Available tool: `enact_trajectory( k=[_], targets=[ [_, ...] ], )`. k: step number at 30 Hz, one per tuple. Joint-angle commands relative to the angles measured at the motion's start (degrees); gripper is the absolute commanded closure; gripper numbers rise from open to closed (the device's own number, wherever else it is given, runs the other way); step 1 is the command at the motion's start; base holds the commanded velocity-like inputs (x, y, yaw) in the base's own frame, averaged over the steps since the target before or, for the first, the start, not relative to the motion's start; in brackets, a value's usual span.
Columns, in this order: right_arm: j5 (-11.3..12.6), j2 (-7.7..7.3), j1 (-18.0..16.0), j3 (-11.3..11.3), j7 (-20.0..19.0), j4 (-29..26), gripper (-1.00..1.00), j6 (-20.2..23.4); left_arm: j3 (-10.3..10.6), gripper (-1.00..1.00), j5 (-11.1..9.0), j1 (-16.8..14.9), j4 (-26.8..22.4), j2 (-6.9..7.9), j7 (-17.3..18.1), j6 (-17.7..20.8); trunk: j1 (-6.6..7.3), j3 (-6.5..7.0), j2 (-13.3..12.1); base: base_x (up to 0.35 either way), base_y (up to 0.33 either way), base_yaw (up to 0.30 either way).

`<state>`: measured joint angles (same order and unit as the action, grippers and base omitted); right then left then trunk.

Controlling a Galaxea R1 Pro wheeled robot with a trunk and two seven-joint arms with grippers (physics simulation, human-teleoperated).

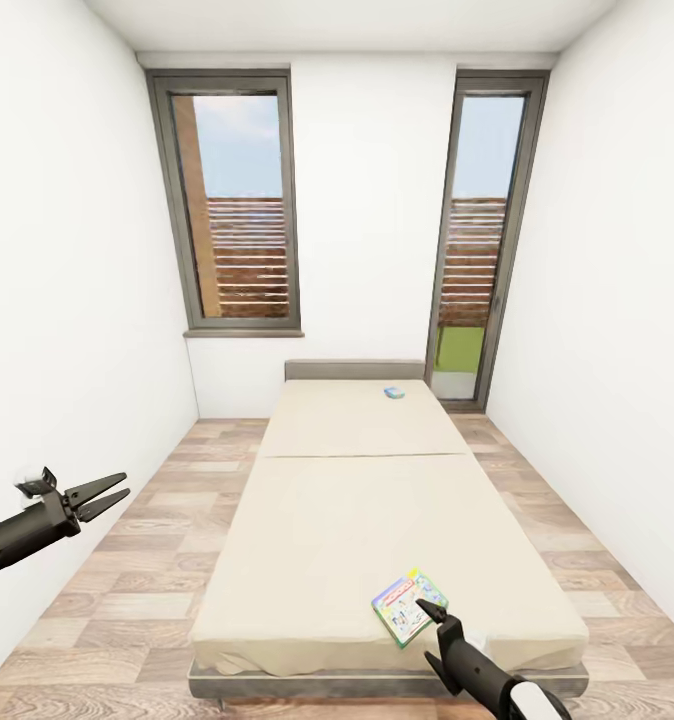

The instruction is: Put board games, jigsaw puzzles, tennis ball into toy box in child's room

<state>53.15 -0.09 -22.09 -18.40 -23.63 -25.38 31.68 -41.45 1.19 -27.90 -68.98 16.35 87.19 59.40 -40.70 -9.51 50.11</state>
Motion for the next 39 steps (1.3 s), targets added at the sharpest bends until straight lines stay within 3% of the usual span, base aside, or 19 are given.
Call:
enact_trajectory(
  k=[1,10,15,27,39],
  targets=[
    [0.20,-0.01,-0.05,-0.32,-0.02,0.03,-1.00,0.48,-0.03,-1.00,0.13,-0.05,-0.01,0.00,0.28,0.60,-0.24,-0.27,0.48,0.000,0.000,0.000],
    [0.12,-0.66,-0.05,-0.40,-0.01,0.05,-1.00,0.32,-0.02,-1.00,-0.13,0.02,-0.18,0.05,0.65,0.60,-2.21,-1.89,4.09,0.000,0.000,0.000],
    [0.04,-0.80,-0.06,-0.40,-0.01,0.01,-1.00,0.31,0.04,-1.00,-0.36,0.03,-0.60,0.35,2.81,0.60,-3.31,-2.79,6.10,0.000,0.000,0.000],
    [-0.01,-1.08,-0.06,-0.44,-0.05,-0.02,-1.00,-0.67,0.15,-1.00,-0.46,0.22,-0.03,1.26,2.81,0.60,-5.95,-4.94,10.91,0.000,0.000,0.000],
    [-0.03,-1.33,-0.06,-0.41,-0.09,-0.04,-1.00,-2.08,0.22,-1.00,-0.49,0.37,-0.36,1.26,2.81,0.60,-8.58,-7.09,15.72,0.000,0.000,0.000]
  ],
)
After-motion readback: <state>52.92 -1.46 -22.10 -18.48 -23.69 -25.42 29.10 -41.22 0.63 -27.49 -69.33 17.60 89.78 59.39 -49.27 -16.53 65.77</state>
